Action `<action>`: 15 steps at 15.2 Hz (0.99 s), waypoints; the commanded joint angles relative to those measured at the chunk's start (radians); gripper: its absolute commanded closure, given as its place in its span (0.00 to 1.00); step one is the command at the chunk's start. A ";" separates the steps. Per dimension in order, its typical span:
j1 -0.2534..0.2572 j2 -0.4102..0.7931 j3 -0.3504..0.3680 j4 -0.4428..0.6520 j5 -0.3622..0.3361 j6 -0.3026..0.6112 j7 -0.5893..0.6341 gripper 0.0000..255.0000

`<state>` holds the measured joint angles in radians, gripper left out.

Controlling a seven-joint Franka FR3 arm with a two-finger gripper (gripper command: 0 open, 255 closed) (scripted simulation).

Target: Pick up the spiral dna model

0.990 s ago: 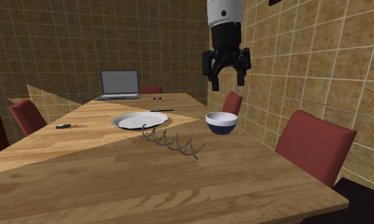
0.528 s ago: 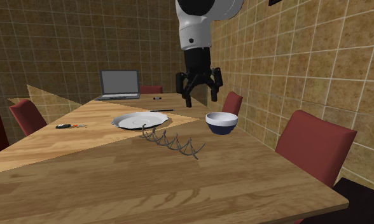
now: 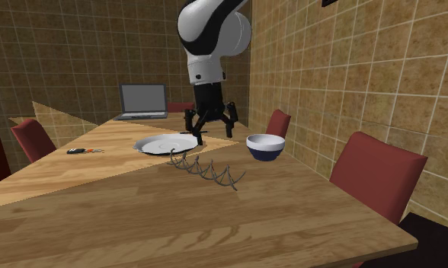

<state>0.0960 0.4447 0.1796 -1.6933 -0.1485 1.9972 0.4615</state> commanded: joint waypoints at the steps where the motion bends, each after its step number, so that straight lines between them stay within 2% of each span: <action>1: 0.017 0.090 -0.003 0.098 -0.009 -0.014 0.016 0.00; 4: 0.037 0.199 -0.008 0.229 -0.017 -0.043 0.027 0.00; 13: 0.040 0.250 -0.014 0.206 -0.026 0.029 0.035 0.00; 14: 0.039 0.249 -0.014 0.206 -0.026 0.028 0.035 1.00; 15: 0.039 0.248 -0.014 0.204 -0.026 0.029 0.035 1.00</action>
<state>0.1351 0.6922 0.1654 -1.4883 -0.1746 2.0255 0.4960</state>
